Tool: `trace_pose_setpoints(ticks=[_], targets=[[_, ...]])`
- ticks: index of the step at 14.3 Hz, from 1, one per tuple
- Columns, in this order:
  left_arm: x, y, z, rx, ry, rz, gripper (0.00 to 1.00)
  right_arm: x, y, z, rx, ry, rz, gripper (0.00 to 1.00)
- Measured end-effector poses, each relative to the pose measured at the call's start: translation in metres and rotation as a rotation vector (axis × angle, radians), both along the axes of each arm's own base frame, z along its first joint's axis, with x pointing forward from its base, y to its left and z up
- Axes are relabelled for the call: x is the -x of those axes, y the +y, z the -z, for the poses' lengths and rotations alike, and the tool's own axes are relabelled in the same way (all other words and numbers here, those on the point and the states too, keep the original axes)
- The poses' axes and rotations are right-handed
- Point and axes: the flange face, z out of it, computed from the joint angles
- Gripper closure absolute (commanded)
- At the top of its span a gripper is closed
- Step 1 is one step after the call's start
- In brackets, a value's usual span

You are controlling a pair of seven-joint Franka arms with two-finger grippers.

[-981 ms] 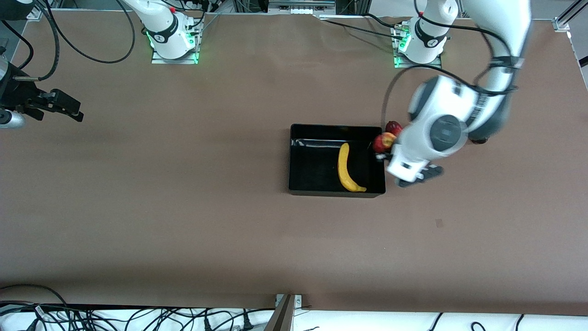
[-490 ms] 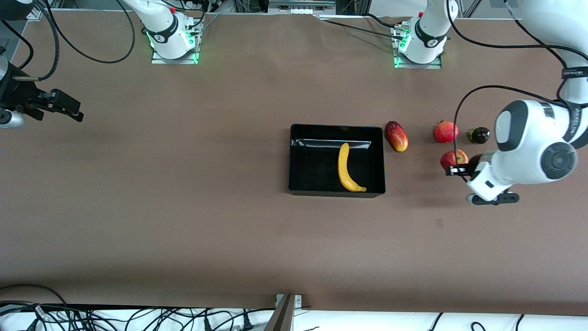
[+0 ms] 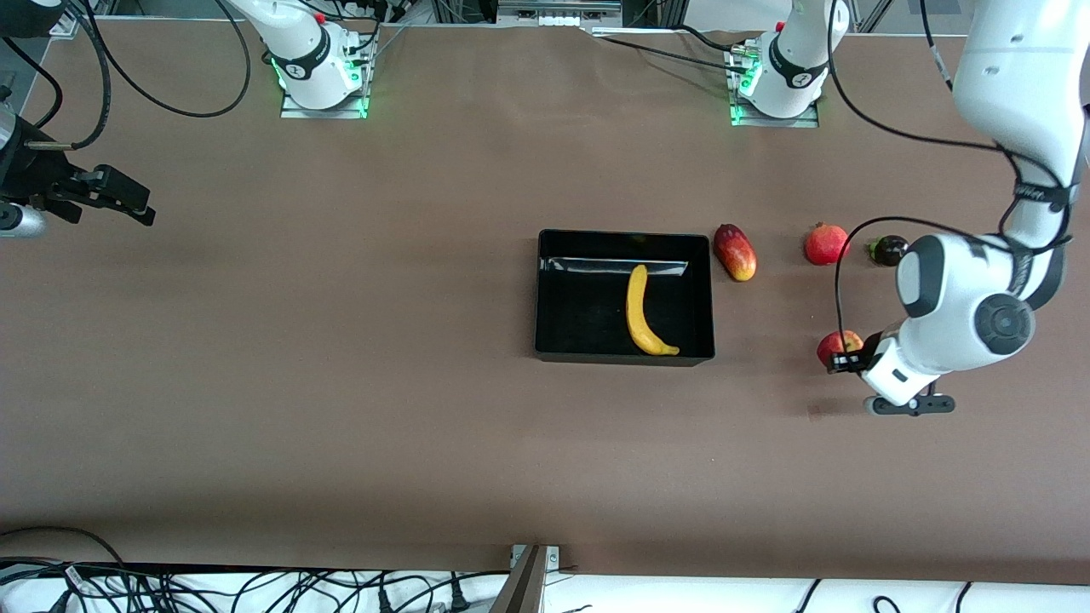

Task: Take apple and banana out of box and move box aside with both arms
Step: 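Lift the apple out with the left gripper and set it beside the pomegranate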

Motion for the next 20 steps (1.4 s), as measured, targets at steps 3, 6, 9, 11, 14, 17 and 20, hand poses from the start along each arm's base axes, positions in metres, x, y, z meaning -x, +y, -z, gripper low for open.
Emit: trace_pose_setpoints(ticks=[3, 6, 9, 11, 14, 17, 20], targets=[[-0.002, 0.006, 0.022, -0.015, -0.022, 0.010, 1.00, 0.000, 0.000, 0.000, 0.000, 0.000, 0.000, 0.00], [-0.004, 0.010, 0.025, -0.017, -0.033, 0.005, 0.24, 0.000, -0.002, 0.000, 0.000, 0.000, 0.004, 0.00], [-0.005, 0.010, 0.030, -0.015, -0.051, 0.004, 0.00, 0.000, -0.008, 0.000, 0.000, 0.000, 0.014, 0.00], [-0.006, 0.011, 0.033, -0.015, -0.051, 0.002, 0.00, 0.000, -0.008, 0.000, 0.000, 0.000, 0.015, 0.00], [-0.014, 0.004, 0.003, -0.020, -0.047, -0.005, 0.00, 0.000, -0.009, 0.000, 0.000, 0.000, 0.015, 0.00], [-0.014, -0.060, -0.054, 0.008, -0.043, -0.152, 0.00, 0.000, -0.009, 0.000, 0.000, 0.000, 0.016, 0.00], [0.005, -0.178, -0.065, 0.015, -0.030, -0.297, 0.00, 0.000, -0.009, 0.000, 0.000, 0.000, 0.016, 0.00]])
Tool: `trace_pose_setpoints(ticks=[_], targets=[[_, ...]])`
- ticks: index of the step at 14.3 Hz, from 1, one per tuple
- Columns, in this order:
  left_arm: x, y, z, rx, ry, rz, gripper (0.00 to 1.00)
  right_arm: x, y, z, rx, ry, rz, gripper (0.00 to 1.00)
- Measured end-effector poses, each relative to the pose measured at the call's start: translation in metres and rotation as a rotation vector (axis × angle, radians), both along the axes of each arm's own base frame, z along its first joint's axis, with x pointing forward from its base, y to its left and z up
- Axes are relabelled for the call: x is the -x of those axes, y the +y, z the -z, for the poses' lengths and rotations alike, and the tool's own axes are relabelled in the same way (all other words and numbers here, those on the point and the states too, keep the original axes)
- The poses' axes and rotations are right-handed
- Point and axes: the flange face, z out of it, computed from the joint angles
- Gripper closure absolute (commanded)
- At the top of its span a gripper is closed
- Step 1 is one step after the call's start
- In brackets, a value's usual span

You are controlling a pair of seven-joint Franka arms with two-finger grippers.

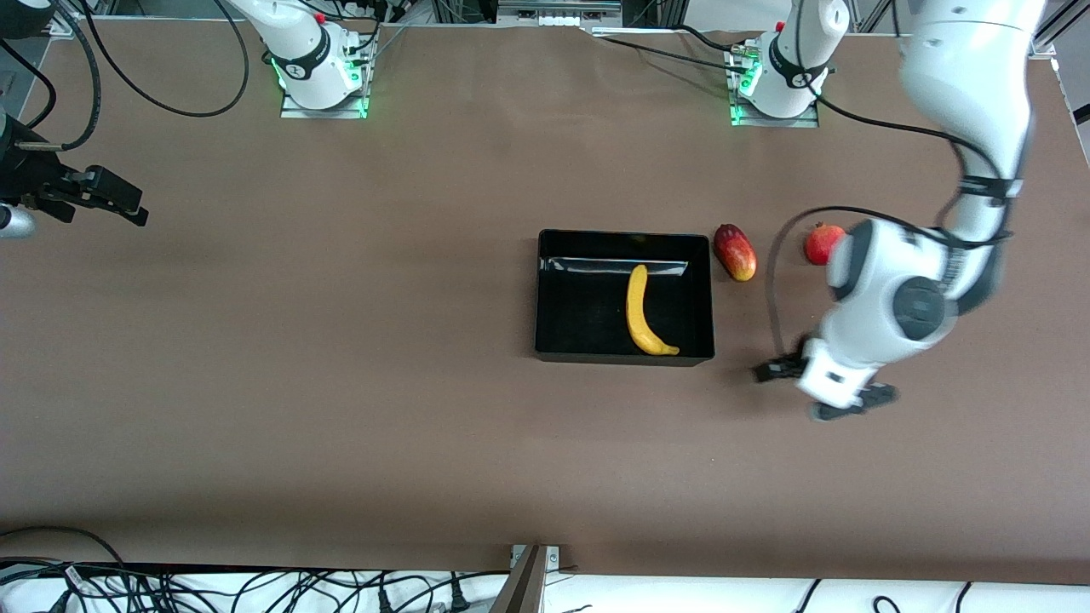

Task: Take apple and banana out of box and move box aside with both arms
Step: 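Lift the apple out with the left gripper and set it beside the pomegranate, then reach the left gripper into the box and grasp the yellow banana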

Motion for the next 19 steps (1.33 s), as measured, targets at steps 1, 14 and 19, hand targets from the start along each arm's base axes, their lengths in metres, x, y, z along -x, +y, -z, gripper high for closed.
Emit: trace_pose_setpoints(ticks=[1, 14, 19], targets=[[0.011, -0.036, 0.006, -0.003, 0.014, -0.036, 0.00, 0.000, 0.000, 0.000, 0.000, 0.000, 0.000, 0.00], [0.073, -0.160, 0.072, -0.026, 0.099, -0.148, 0.00, 0.000, 0.000, 0.000, 0.000, 0.000, 0.000, 0.00], [0.083, -0.163, 0.100, -0.020, 0.113, -0.145, 0.00, 0.000, 0.000, 0.000, 0.000, 0.000, 0.000, 0.00]])
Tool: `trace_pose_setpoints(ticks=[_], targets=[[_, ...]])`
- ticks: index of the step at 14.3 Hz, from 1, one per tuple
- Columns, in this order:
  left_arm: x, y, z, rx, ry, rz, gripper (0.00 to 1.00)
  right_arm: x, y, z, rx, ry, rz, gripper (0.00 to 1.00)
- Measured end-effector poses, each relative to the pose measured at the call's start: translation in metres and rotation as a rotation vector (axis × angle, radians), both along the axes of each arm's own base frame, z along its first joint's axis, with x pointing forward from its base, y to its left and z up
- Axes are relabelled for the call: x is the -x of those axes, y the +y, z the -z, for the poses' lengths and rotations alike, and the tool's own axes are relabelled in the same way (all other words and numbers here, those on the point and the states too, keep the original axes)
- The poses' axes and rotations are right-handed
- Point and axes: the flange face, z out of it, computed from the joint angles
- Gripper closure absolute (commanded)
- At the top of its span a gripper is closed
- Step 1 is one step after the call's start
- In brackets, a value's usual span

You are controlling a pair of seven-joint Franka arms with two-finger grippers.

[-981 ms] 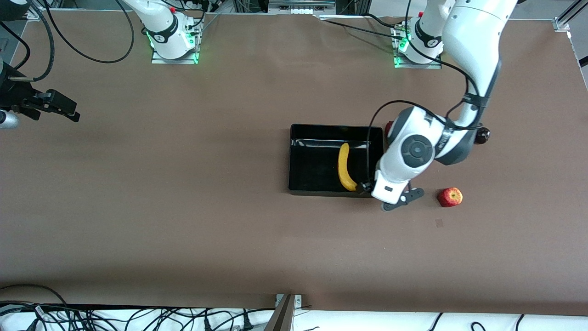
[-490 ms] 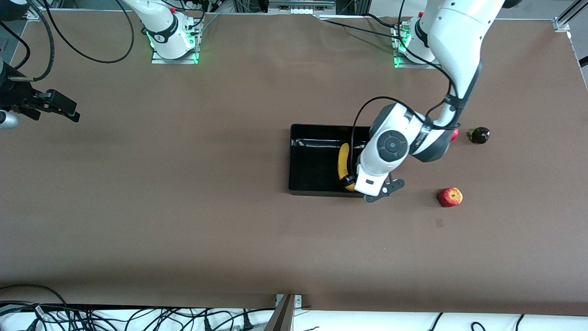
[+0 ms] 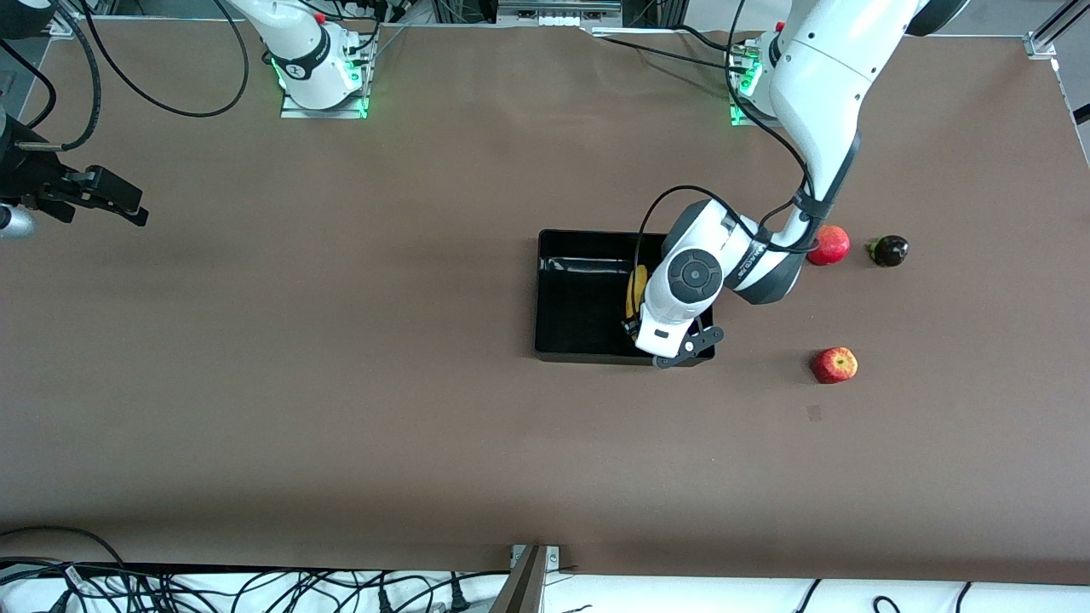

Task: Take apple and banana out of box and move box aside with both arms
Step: 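Reach the left gripper into the box and grasp the yellow banana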

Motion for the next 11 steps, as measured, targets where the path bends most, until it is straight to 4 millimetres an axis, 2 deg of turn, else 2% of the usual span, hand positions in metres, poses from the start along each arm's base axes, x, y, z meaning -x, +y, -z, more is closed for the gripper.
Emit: trace_pose_setpoints(ticks=[6, 8, 9, 10, 11], targets=[[0.008, 0.000, 0.028, -0.027, -0.042, -0.017, 0.00, 0.000, 0.000, 0.000, 0.000, -0.001, 0.000, 0.00], [0.008, -0.001, 0.028, -0.027, -0.043, -0.021, 0.32, -0.001, 0.000, -0.001, 0.000, -0.009, 0.000, 0.00], [0.008, -0.002, 0.027, -0.023, -0.048, -0.029, 0.54, -0.001, 0.000, -0.001, 0.000, -0.011, 0.000, 0.00], [0.007, -0.003, 0.025, -0.020, -0.052, -0.033, 0.82, -0.001, 0.000, -0.001, 0.000, -0.011, 0.000, 0.00], [0.007, -0.003, 0.024, -0.019, -0.054, -0.035, 1.00, -0.001, 0.000, -0.001, 0.000, -0.012, 0.000, 0.00]])
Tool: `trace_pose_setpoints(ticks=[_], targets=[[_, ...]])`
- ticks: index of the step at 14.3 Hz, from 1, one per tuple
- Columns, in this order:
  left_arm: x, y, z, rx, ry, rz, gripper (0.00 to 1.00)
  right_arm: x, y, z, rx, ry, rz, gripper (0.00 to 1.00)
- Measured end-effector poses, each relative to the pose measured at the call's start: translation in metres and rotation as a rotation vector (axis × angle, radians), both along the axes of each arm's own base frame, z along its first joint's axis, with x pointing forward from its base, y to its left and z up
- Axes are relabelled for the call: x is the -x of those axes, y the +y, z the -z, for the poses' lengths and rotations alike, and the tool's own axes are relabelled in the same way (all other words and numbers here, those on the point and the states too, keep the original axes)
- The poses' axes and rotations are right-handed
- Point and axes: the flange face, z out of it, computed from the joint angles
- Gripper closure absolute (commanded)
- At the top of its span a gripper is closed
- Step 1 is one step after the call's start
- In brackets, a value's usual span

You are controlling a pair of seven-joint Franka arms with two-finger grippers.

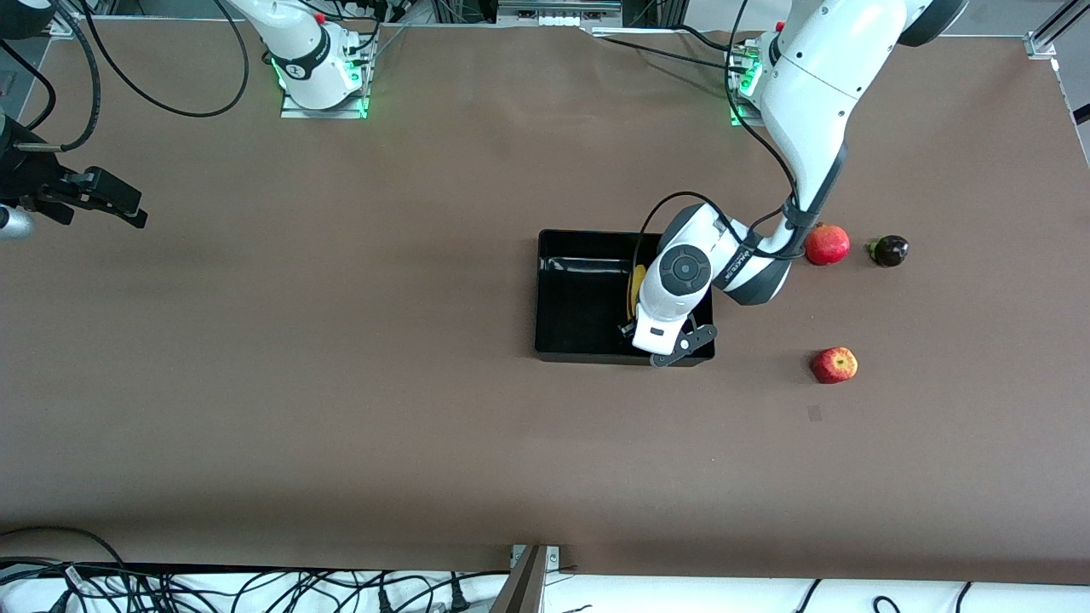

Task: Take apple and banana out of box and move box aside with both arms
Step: 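Reach the left gripper into the box and grasp the yellow banana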

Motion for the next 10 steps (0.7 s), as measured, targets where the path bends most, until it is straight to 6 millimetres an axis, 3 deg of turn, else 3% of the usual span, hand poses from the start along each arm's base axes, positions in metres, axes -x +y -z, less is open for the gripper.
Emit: trace_pose_setpoints(ticks=[7, 10], targets=[[0.002, -0.005, -0.005, 0.001, 0.007, 0.008, 1.00, 0.000, 0.000, 0.000, 0.000, -0.001, 0.000, 0.00], [0.005, -0.012, -0.029, -0.034, 0.055, 0.023, 1.00, 0.000, 0.000, 0.000, 0.000, -0.002, 0.000, 0.00]])
